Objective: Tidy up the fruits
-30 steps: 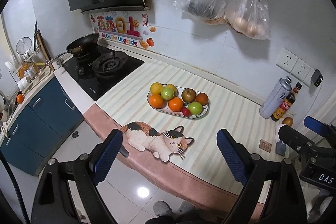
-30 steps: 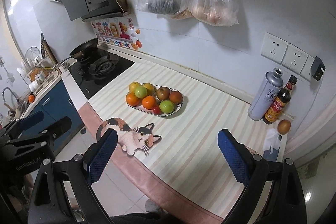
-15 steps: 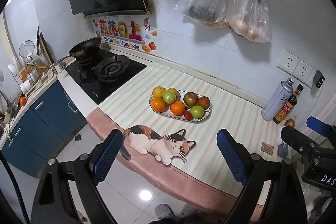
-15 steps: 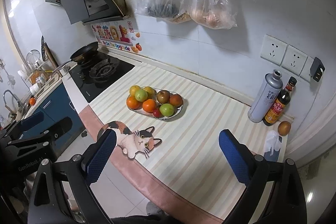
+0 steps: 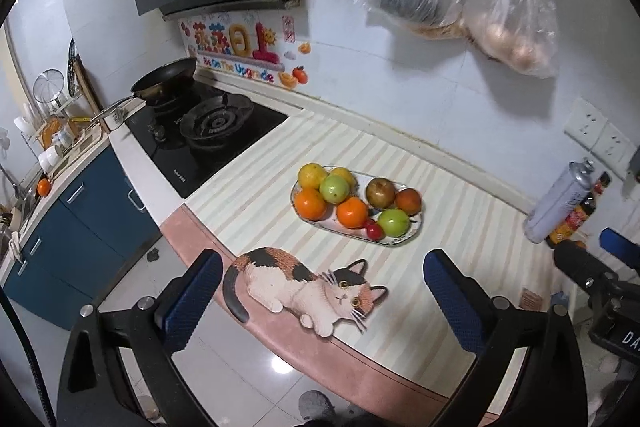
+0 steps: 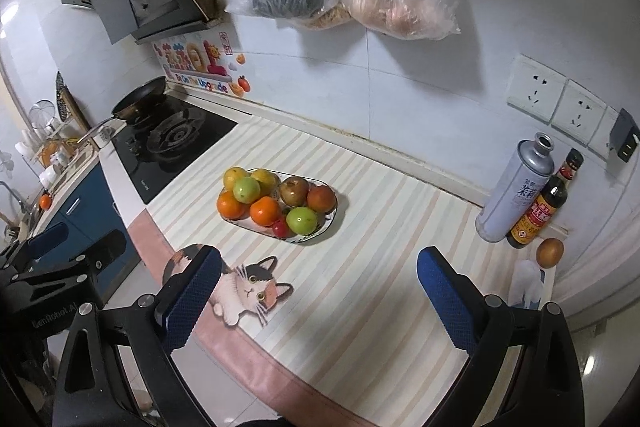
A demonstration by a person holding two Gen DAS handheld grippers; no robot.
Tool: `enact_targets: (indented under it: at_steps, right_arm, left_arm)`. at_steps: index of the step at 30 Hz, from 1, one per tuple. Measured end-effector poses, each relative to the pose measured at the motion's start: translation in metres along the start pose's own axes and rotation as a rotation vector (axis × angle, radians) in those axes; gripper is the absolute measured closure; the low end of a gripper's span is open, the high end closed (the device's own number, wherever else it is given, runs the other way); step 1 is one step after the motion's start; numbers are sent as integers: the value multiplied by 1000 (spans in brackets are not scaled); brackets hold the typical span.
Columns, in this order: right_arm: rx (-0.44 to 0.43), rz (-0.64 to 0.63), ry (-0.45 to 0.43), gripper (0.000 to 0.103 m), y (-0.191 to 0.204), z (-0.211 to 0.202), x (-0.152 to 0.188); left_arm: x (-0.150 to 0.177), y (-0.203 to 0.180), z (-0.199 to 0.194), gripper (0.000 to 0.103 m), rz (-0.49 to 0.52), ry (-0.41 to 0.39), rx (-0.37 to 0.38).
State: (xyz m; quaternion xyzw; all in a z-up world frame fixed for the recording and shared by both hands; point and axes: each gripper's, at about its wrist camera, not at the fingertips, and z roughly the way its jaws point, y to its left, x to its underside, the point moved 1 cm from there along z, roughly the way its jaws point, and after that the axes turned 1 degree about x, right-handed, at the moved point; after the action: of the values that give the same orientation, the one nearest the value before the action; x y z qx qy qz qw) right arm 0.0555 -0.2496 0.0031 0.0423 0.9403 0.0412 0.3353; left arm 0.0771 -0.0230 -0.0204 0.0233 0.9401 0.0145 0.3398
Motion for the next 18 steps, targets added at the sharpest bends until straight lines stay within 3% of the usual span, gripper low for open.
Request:
enact_targets:
  at_steps: [10, 18]
  right_arm:
    - [16, -9, 61, 3, 6, 60, -16]
    - [16, -7, 87, 3, 11, 79, -18]
  left_arm:
    - [-10, -1, 49, 0, 3, 69, -21]
    - [-16, 5, 66, 0, 1, 85, -35]
